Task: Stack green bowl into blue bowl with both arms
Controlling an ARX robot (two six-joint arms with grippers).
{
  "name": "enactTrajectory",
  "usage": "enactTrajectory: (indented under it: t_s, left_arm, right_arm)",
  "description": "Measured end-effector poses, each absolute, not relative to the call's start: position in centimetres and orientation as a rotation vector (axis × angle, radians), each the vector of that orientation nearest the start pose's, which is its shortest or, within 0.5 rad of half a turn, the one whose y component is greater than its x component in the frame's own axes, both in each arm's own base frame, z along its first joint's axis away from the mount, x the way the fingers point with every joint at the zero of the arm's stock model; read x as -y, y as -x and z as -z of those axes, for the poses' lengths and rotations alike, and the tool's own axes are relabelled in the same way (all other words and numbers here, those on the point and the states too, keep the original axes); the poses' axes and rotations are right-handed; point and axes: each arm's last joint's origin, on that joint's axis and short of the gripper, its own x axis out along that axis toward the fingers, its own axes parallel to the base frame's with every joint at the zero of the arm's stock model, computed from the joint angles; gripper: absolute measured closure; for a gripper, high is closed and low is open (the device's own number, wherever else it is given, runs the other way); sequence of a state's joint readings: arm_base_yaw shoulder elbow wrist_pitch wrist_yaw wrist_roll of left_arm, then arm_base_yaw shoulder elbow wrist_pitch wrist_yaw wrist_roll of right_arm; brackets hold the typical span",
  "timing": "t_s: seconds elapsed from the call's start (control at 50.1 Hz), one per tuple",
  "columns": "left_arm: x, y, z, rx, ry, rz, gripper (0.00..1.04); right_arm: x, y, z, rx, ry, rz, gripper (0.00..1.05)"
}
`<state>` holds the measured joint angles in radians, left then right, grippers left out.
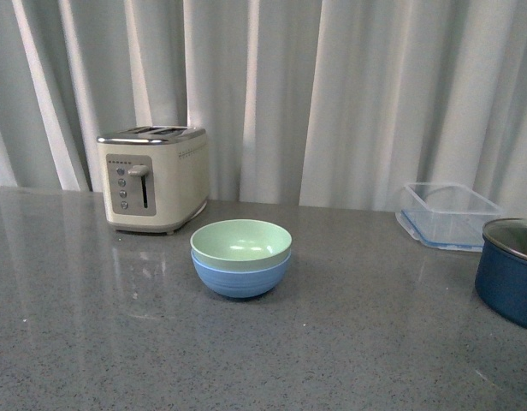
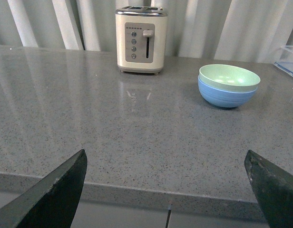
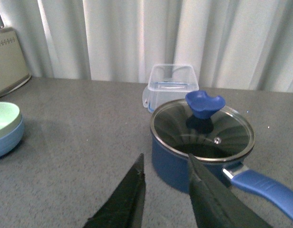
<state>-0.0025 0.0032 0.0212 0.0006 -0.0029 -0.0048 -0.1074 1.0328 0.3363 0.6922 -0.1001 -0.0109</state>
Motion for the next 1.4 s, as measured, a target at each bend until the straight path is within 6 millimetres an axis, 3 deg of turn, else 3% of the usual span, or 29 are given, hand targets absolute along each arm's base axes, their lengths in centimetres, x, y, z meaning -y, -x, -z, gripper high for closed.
enactTrajectory:
  t_s: [0.1,0.12,0.299,0.858,1.397]
  left_arm:
    - [0.0,-9.7,-17.1,0.019,0.005,0.0,0.07]
    - [0.0,-9.7,-17.1,0.019,0.005,0.0,0.07]
    - [0.0,-9.7,-17.1,0.019,0.005,0.0,0.07]
    - [0.0,-9.7,-17.1,0.019,0.005,0.0,0.07]
    - [0.0,-9.7,-17.1,0.019,0.005,0.0,0.07]
  right_arm:
    - [1.4,-19.1,-20.5,-0.015,0.01,0.006,1.03]
    - [1.4,-18.9,-20.4,-0.015,0.012,0.006,1.04]
    - [0.0,-16.8,-19.1,-0.007,0.007,-0.002,1.04]
    - [0.0,-13.1,-16.6,-0.001,0.006,0.002,1.04]
    - [0.0,-11.2,-16.8,0.008,0.006,0.002,1.04]
